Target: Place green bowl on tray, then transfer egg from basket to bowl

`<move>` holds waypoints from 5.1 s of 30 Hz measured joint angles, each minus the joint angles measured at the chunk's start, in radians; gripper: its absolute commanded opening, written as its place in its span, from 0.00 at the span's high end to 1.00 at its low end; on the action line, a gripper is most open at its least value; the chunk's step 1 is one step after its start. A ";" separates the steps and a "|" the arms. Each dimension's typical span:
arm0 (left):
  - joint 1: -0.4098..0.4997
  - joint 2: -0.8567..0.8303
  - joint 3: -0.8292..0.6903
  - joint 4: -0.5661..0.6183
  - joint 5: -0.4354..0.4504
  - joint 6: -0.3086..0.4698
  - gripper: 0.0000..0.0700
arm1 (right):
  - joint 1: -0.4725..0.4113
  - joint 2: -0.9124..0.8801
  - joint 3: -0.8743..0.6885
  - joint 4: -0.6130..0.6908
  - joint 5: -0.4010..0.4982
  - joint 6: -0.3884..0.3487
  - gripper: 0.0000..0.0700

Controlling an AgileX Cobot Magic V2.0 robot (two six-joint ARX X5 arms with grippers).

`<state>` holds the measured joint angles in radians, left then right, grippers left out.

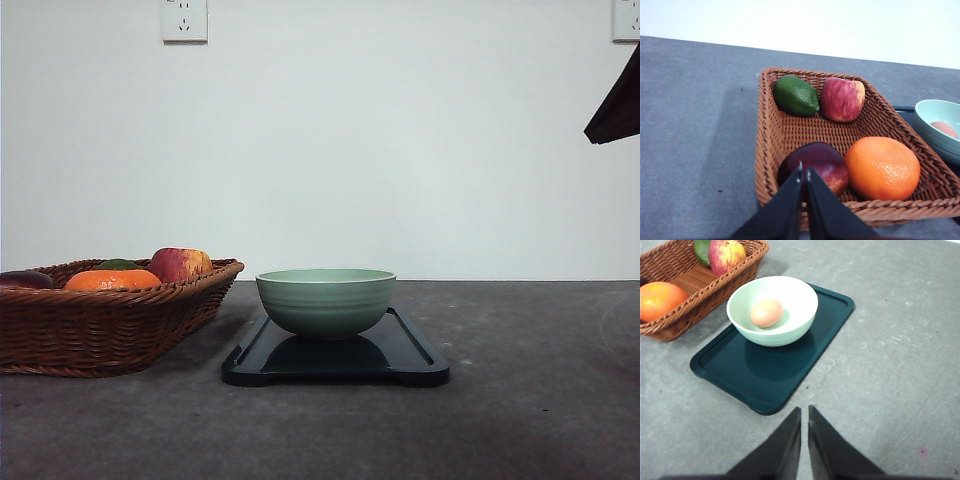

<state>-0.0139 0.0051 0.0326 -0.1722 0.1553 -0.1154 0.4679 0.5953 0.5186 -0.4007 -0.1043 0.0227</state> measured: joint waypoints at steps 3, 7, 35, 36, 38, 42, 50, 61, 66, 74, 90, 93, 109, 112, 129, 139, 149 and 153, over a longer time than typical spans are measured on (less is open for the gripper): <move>0.000 0.000 0.000 0.000 0.000 0.000 1.00 | 0.000 0.000 0.000 0.000 0.000 0.000 0.98; 0.000 0.000 0.000 0.000 0.000 0.000 1.00 | 0.000 0.000 0.000 0.000 0.000 0.000 0.98; 0.000 0.000 0.000 0.000 0.000 0.000 1.00 | -0.363 -0.493 -0.425 0.219 0.047 -0.128 0.98; 0.000 0.000 0.000 0.000 0.000 0.000 1.00 | -0.375 -0.511 -0.441 0.228 0.045 -0.126 0.98; 0.000 0.000 0.000 0.000 0.000 0.000 1.00 | -0.395 -0.546 -0.468 0.231 0.044 -0.119 0.98; 0.000 0.000 0.000 0.000 0.000 0.000 1.00 | -0.411 -0.591 -0.500 0.232 0.044 -0.097 0.98; 0.000 0.000 0.000 0.000 0.000 0.000 1.00 | -0.411 -0.591 -0.501 0.233 0.044 -0.084 0.98; 0.000 0.000 0.000 0.000 0.000 0.000 1.00 | -0.411 -0.591 -0.501 0.233 0.044 -0.077 0.98; 0.000 0.000 0.000 0.000 0.000 0.000 1.00 | -0.411 -0.591 -0.501 0.233 0.044 -0.077 0.98; 0.000 0.000 0.000 0.000 0.000 0.000 1.00 | -0.411 -0.591 -0.501 0.233 0.044 -0.077 0.98; 0.000 0.000 0.000 0.000 0.000 0.000 1.00 | -0.411 -0.591 -0.501 0.233 0.044 -0.077 0.98; 0.000 0.000 0.000 0.000 0.000 0.000 1.00 | -0.411 -0.591 -0.501 0.233 0.044 -0.077 0.98; 0.000 0.000 0.000 0.000 0.000 0.000 1.00 | -0.411 -0.591 -0.501 0.233 0.044 -0.077 0.98; 0.000 0.000 0.000 0.000 0.000 0.000 1.00 | -0.411 -0.591 -0.501 0.233 0.044 -0.077 0.98; 0.000 0.000 0.000 0.000 0.000 0.000 1.00 | -0.411 -0.591 -0.501 0.233 0.044 -0.077 0.98; 0.000 0.000 0.000 0.000 0.000 0.000 1.00 | -0.411 -0.591 -0.501 0.233 0.044 -0.077 0.98; 0.000 0.000 0.000 0.000 0.000 0.000 1.00 | -0.411 -0.591 -0.501 0.233 0.044 -0.077 0.98; 0.000 0.000 0.000 0.000 0.000 0.000 1.00 | -0.411 -0.591 -0.501 0.233 0.044 -0.077 0.98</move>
<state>-0.0139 0.0051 0.0326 -0.1722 0.1551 -0.1150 0.0566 0.0044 0.0177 -0.1673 -0.0601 -0.0547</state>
